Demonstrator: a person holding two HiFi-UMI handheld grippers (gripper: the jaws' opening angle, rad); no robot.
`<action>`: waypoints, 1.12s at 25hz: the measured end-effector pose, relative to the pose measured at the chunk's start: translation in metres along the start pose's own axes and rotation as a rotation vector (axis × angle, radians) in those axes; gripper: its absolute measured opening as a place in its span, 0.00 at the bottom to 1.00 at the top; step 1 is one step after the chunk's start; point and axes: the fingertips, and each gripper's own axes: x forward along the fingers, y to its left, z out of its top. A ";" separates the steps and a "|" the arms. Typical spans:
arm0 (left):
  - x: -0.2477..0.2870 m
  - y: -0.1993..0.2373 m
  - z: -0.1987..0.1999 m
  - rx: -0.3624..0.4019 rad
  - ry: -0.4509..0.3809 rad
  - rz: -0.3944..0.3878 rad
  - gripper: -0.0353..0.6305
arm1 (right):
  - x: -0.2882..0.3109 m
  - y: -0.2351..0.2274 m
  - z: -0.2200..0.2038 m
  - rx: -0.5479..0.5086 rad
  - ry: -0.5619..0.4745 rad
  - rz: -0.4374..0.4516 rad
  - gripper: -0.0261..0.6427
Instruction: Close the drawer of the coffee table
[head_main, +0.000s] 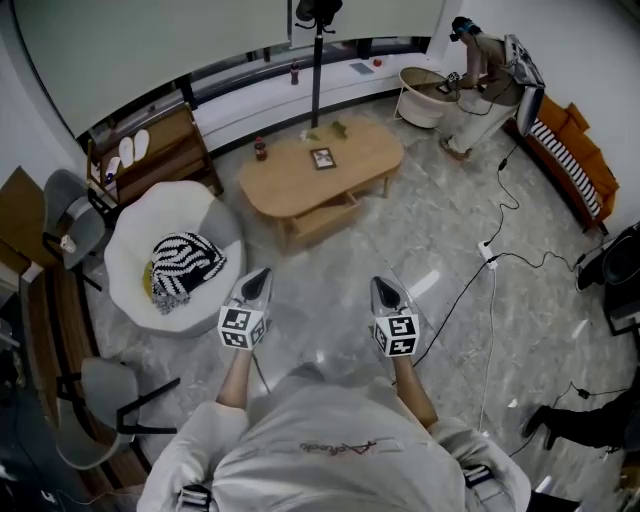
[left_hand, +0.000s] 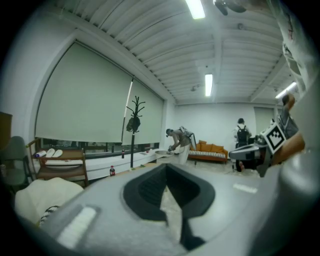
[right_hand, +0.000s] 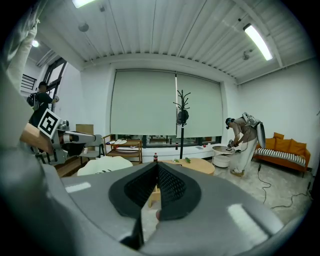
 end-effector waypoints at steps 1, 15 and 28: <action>0.008 0.006 0.003 0.000 -0.002 -0.003 0.05 | 0.009 -0.002 0.003 -0.001 0.000 -0.003 0.05; 0.093 0.076 0.024 0.014 -0.018 -0.037 0.05 | 0.110 -0.027 0.032 -0.004 -0.012 -0.028 0.05; 0.117 0.091 0.018 0.012 0.003 -0.079 0.05 | 0.128 -0.031 0.025 0.018 0.004 -0.066 0.05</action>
